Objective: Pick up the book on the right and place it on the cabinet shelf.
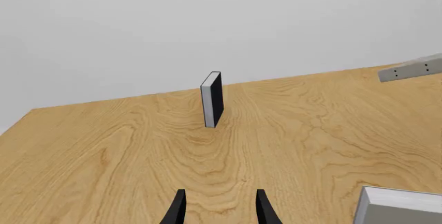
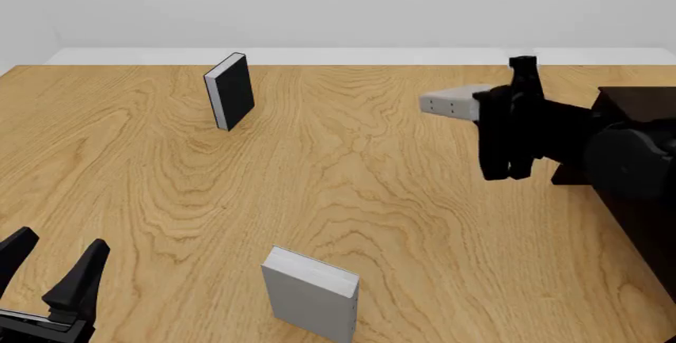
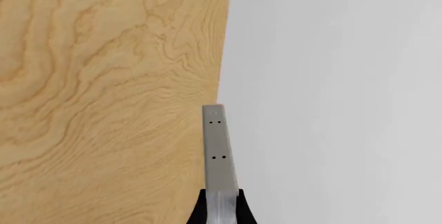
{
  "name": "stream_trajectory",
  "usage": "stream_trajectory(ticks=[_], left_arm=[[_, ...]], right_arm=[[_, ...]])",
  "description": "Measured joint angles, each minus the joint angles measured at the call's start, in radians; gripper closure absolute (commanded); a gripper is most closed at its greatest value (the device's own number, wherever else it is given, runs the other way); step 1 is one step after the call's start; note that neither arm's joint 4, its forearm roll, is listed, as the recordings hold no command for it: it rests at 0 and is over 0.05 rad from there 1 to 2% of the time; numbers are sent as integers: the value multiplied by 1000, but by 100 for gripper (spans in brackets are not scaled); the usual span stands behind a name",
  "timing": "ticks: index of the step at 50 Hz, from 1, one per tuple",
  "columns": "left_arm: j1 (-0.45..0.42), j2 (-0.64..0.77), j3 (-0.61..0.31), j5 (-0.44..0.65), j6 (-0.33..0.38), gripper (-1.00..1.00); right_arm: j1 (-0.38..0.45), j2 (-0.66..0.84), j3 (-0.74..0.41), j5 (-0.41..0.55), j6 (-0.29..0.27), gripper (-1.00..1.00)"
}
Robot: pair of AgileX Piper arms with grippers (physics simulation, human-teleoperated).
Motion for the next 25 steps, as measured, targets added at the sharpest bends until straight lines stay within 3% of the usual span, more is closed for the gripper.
stream_trajectory(ticks=[25], left_arm=[[-8,-13,0,7,-10,-100]], right_arm=[[-22,-51,169,-298,20,100]])
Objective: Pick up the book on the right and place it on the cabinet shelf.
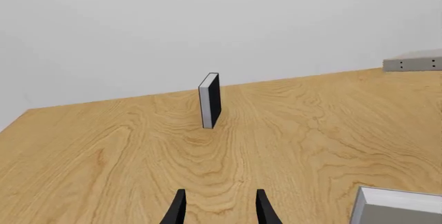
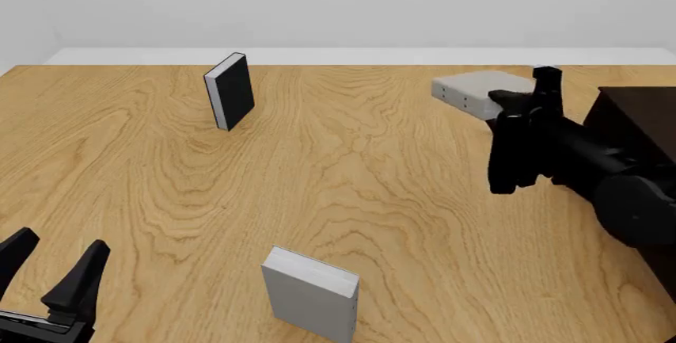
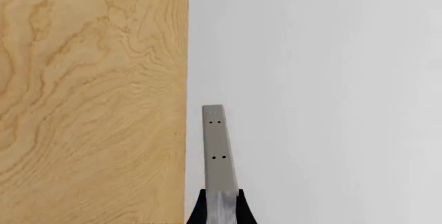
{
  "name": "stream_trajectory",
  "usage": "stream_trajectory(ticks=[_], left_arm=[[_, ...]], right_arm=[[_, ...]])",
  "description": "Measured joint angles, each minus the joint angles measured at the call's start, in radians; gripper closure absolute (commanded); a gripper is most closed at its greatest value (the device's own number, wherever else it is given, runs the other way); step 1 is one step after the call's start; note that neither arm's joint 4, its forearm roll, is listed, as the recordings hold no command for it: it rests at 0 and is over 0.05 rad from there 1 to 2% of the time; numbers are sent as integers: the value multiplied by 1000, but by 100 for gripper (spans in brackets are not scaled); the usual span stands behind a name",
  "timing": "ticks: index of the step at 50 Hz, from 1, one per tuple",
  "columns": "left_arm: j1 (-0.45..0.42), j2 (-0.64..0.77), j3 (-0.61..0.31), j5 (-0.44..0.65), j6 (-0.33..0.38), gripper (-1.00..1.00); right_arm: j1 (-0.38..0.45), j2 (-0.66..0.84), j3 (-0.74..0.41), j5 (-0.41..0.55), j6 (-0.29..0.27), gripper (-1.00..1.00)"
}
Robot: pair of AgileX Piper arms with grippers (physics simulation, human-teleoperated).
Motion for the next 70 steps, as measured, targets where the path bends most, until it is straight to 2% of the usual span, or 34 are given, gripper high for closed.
stream_trajectory(ticks=[24,50,70], left_arm=[[-1,-4,1,4,-4,-100],[-3,6,1,-6,-5,-100],[-7,10,2,-10,-7,-100]], right_arm=[[-26,-75,141,-128,79,100],[-58,-250,303,-104,136,100],[-101,-333,410,-110,157,100]])
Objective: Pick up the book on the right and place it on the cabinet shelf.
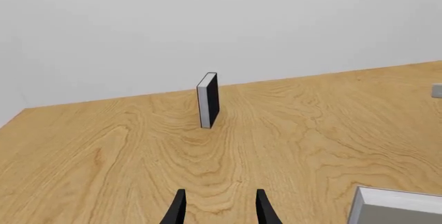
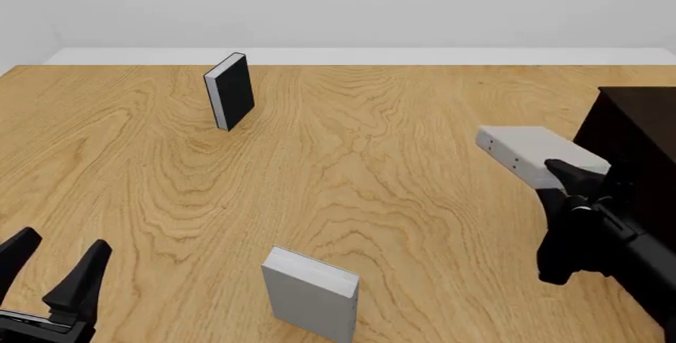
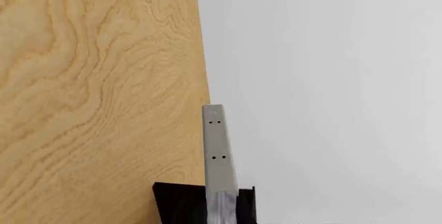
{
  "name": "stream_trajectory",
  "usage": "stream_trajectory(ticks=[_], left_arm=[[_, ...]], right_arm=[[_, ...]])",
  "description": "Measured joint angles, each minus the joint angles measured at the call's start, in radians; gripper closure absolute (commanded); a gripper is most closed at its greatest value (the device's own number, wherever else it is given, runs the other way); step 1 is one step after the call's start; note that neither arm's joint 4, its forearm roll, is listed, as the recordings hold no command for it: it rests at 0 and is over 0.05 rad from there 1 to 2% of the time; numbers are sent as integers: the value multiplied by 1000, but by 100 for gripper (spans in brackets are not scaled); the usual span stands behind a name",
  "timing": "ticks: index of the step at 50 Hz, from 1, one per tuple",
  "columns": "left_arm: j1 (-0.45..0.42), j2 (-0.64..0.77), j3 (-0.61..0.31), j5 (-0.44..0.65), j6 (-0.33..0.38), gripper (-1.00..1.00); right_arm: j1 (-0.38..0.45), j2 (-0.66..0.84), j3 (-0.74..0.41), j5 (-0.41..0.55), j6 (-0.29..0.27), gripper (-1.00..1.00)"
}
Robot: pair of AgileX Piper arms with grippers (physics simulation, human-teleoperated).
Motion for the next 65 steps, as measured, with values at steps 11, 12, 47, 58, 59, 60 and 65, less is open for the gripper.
stream_trajectory(ticks=[11,12,47,58,59,60,65], left_arm=[[0,-4,0,6,-3,-100],[-1,-4,0,6,-3,-100],[-1,-6,1,9,-5,-100],[-2,-2,1,7,-4,-100],[-2,-2,1,6,-4,-100],[-2,-1,1,6,-4,-100],[-2,0,1,5,-4,-100]], right_arm=[[-13,-39,59,-13,22,100],[-15,-44,65,-13,23,100],[-167,-150,203,-56,27,100],[-218,-96,230,-134,27,100],[-222,-90,231,-141,26,100],[-226,-84,233,-149,26,100],[-246,-57,235,-183,25,100]])
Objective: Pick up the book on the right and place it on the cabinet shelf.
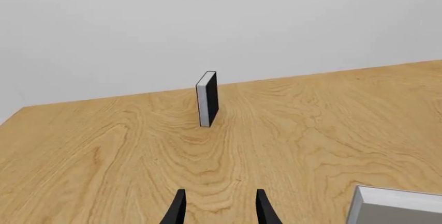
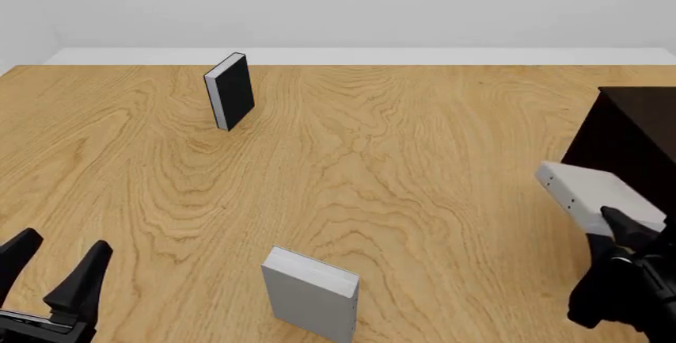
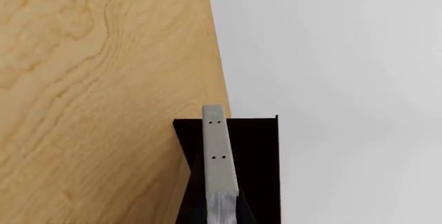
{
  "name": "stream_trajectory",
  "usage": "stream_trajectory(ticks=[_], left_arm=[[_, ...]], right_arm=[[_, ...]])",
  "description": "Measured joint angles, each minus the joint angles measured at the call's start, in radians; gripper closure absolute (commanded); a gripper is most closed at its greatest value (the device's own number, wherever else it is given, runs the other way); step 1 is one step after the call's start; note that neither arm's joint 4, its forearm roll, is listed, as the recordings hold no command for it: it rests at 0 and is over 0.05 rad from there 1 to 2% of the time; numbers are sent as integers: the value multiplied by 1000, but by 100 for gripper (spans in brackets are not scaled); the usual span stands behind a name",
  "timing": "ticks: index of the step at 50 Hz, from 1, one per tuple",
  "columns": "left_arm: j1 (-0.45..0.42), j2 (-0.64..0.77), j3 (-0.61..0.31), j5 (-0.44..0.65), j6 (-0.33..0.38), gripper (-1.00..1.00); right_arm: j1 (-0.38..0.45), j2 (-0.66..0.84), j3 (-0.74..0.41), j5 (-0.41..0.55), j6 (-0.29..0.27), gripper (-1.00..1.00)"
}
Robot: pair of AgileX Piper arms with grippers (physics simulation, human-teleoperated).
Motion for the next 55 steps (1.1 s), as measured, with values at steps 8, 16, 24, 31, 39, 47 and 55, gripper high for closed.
stream_trajectory(ticks=[8,16,24,31,39,47,55], left_arm=[[-1,4,0,-3,1,-100],[-2,8,0,-5,1,-100],[-1,7,0,-2,1,-100],[-1,5,0,3,0,-100],[0,4,0,6,-1,-100],[0,6,-1,6,-2,-100],[1,2,0,8,-2,-100]], right_arm=[[-32,56,0,-70,-12,100],[-52,140,0,-173,-36,100],[-65,221,0,-262,-51,100],[-76,279,0,-321,-61,100],[-93,327,0,-370,-66,100],[-112,369,0,-411,-64,100],[-131,406,0,-447,-52,100]])
